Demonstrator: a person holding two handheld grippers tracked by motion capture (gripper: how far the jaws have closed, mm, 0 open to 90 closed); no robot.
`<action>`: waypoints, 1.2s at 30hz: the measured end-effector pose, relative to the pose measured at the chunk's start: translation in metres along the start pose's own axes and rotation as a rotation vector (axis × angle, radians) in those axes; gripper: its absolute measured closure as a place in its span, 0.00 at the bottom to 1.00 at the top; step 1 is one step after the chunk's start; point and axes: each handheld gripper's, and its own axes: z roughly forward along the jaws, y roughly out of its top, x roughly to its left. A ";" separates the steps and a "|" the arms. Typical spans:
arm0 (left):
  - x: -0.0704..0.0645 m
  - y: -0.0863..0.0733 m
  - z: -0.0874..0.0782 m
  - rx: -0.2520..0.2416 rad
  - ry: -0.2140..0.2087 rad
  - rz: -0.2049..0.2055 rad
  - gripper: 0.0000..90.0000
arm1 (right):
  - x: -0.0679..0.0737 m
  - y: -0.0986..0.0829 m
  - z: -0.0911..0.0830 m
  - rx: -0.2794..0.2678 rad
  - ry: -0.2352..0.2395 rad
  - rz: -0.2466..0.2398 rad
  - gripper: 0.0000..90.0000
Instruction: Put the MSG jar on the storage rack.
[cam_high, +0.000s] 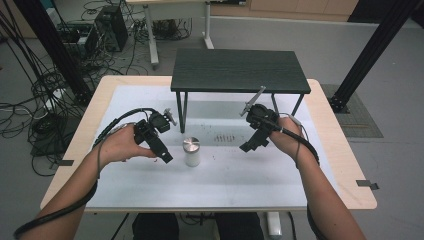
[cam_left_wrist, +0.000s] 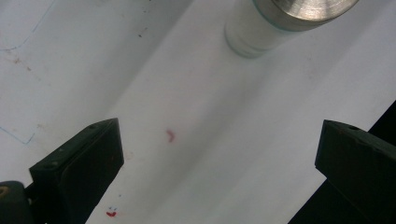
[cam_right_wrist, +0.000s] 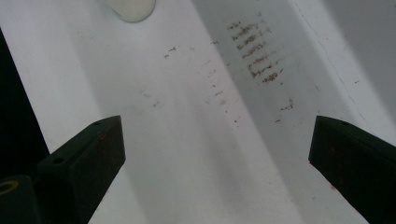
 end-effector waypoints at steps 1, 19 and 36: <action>0.000 0.000 0.000 0.001 -0.001 0.000 0.02 | -0.001 -0.001 0.000 -0.005 0.001 0.001 0.04; -0.012 0.018 -0.008 -0.038 -0.002 0.022 0.01 | -0.005 0.000 0.004 -0.012 0.008 0.000 0.04; -0.042 0.077 -0.007 -0.046 -0.003 0.080 0.01 | -0.006 0.003 0.004 -0.012 0.010 -0.002 0.04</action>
